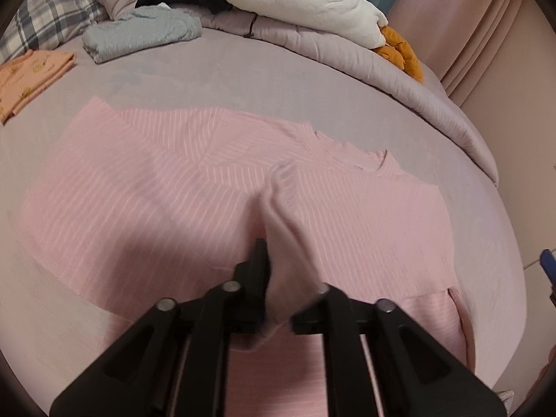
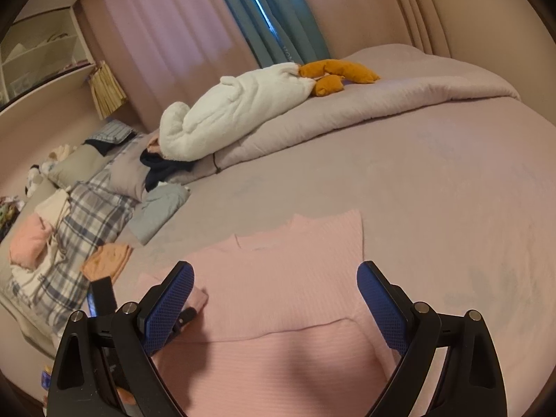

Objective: Fold small clothes
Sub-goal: 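Lay the held sleeve across the shirt body and open the left gripper, then close the right gripper on the pink shirt's side edge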

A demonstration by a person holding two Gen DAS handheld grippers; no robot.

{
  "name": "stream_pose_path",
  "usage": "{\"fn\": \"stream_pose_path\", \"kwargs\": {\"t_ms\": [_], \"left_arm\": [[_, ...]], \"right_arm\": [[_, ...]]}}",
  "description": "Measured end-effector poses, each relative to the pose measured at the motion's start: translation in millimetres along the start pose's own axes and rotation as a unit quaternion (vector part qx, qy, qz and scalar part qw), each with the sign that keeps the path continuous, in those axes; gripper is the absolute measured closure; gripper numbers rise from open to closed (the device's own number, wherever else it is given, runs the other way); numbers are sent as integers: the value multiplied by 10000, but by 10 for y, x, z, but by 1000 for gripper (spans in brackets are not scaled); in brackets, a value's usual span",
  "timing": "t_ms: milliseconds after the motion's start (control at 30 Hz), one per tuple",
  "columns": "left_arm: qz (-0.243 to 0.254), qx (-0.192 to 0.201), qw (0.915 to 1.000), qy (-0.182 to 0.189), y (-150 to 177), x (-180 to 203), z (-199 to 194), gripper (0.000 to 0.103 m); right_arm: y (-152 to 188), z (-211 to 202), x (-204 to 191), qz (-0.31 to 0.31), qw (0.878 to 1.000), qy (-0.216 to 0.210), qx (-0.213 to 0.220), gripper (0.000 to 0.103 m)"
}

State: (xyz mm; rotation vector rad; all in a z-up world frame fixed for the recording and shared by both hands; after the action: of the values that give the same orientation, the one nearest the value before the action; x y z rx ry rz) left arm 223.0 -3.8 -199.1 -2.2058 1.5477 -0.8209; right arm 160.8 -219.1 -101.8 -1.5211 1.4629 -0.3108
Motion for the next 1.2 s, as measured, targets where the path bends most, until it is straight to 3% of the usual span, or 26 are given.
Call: {"fn": "stream_pose_path", "kwargs": {"t_ms": [67,167,233,333,433,600,733,867,967,1067,1200], "left_arm": [[-90,-84,9992,382,30,37,-69,65],[56,169,9976,669,21,129,-264,60],[262,314,9965,725,20,173,-396,55],[191,403,9965,706,4,91,-570,54],[-68,402,9972,627,-11,-117,-718,53],[-180,483,9986,92,-44,-556,-988,46],[-298,738,9965,-236,-96,-937,-1281,26],[-687,914,9930,-309,-41,-1319,-1498,21],[-1018,765,9917,-161,73,-1533,-1510,21],[-1202,704,9897,-326,127,-1702,-1490,21],[-1232,560,9904,-286,173,-1802,-1479,21]], "right_arm": [[8,16,7,13,10000,9,-27,9],[28,52,12,35,9999,32,-89,9],[41,78,8,46,9999,25,-128,9],[87,121,-4,23,9997,42,-222,9],[179,186,-21,-17,9990,158,-409,9],[325,245,-72,117,9967,250,-769,9],[384,259,-198,93,9953,308,-918,9],[479,383,-344,187,9938,94,-1089,9],[599,571,-464,398,9901,-157,-1337,9],[717,747,-564,472,9885,-168,-1427,9],[964,893,-661,715,9835,-216,-1648,21]]}}
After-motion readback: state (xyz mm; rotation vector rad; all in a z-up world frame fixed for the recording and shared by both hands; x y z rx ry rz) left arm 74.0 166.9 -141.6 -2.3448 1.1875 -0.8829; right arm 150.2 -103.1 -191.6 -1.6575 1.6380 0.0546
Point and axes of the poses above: each gripper's, at about its wrist camera, not at the fingertips, and z roughly the way its jaws point, x to its right, y to its underside, the point moved 8 cm from there along z, roughly the way its jaws point, and after that the axes turned 5 degrees about -y, right-handed, at the moved point
